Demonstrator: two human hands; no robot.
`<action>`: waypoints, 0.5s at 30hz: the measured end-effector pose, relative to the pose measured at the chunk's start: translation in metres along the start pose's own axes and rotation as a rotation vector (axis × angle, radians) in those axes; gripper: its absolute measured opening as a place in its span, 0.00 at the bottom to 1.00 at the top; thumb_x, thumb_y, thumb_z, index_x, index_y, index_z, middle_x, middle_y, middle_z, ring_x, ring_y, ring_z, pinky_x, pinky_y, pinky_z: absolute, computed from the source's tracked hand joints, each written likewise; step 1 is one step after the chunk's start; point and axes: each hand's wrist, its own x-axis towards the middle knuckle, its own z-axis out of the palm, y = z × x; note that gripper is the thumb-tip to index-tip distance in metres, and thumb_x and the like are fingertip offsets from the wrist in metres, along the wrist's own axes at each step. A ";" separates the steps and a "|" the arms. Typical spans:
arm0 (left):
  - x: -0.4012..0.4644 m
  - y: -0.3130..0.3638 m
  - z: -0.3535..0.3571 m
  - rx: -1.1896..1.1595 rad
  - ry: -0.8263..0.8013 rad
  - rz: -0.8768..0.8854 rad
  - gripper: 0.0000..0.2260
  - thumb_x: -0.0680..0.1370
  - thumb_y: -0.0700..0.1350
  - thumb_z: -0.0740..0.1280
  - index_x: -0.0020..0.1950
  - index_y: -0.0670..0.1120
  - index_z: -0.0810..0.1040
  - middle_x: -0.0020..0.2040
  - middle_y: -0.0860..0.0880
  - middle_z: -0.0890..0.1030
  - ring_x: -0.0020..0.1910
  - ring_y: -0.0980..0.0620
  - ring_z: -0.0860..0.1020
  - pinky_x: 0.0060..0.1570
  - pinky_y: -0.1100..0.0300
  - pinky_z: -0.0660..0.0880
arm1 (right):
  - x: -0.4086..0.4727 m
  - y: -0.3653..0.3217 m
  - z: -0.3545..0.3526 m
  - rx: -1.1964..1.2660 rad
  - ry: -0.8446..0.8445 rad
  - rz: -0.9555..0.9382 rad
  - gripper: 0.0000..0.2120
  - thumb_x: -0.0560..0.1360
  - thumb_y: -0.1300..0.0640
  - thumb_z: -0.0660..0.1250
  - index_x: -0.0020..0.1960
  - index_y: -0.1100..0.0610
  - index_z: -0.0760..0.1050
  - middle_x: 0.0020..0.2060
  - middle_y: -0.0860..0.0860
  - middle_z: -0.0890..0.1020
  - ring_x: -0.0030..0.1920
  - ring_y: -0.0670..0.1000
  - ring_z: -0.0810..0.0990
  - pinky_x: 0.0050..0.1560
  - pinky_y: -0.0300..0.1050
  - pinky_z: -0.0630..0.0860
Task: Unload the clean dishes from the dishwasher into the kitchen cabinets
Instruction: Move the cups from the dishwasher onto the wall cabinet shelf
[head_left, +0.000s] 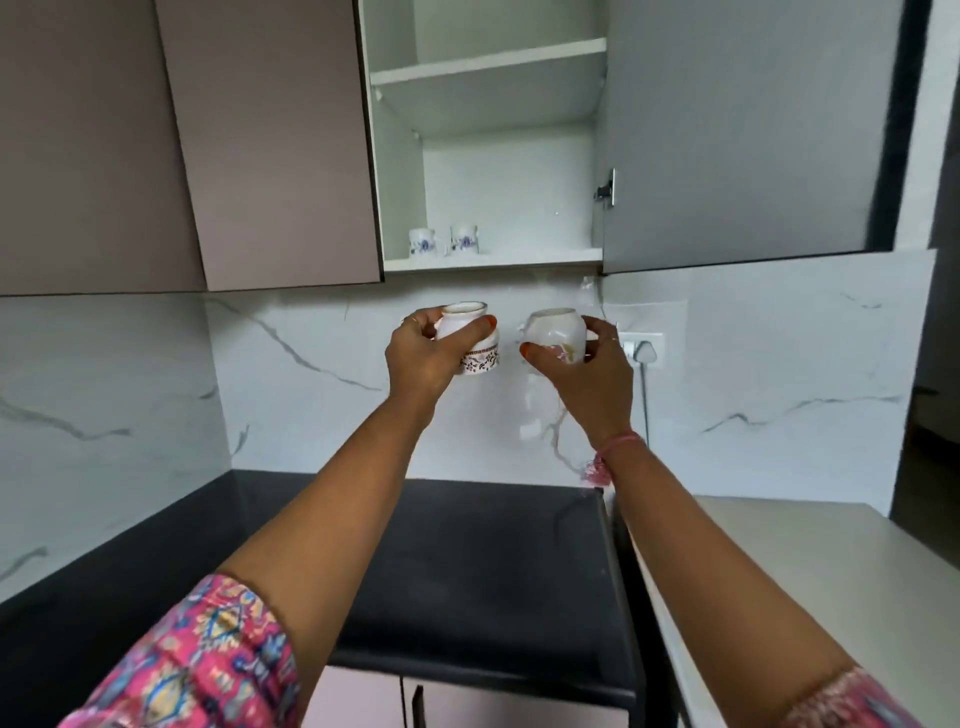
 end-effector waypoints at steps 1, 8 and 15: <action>0.017 0.000 0.005 -0.017 0.006 0.008 0.17 0.64 0.50 0.80 0.48 0.50 0.79 0.44 0.52 0.82 0.41 0.55 0.82 0.29 0.69 0.75 | 0.017 0.001 0.007 -0.007 0.004 -0.010 0.34 0.59 0.41 0.79 0.61 0.50 0.71 0.44 0.42 0.79 0.41 0.40 0.79 0.33 0.23 0.70; 0.144 -0.009 0.042 -0.095 -0.027 0.058 0.23 0.64 0.49 0.80 0.56 0.44 0.79 0.50 0.49 0.83 0.47 0.52 0.82 0.35 0.65 0.78 | 0.123 0.014 0.057 -0.052 0.078 -0.066 0.21 0.59 0.44 0.79 0.42 0.45 0.70 0.36 0.38 0.77 0.36 0.36 0.77 0.34 0.31 0.70; 0.261 -0.039 0.085 -0.093 -0.063 0.144 0.24 0.64 0.53 0.79 0.55 0.46 0.79 0.50 0.50 0.83 0.49 0.52 0.82 0.51 0.58 0.79 | 0.219 0.034 0.098 -0.132 0.187 -0.119 0.33 0.61 0.41 0.78 0.59 0.56 0.73 0.42 0.46 0.79 0.44 0.49 0.80 0.44 0.40 0.74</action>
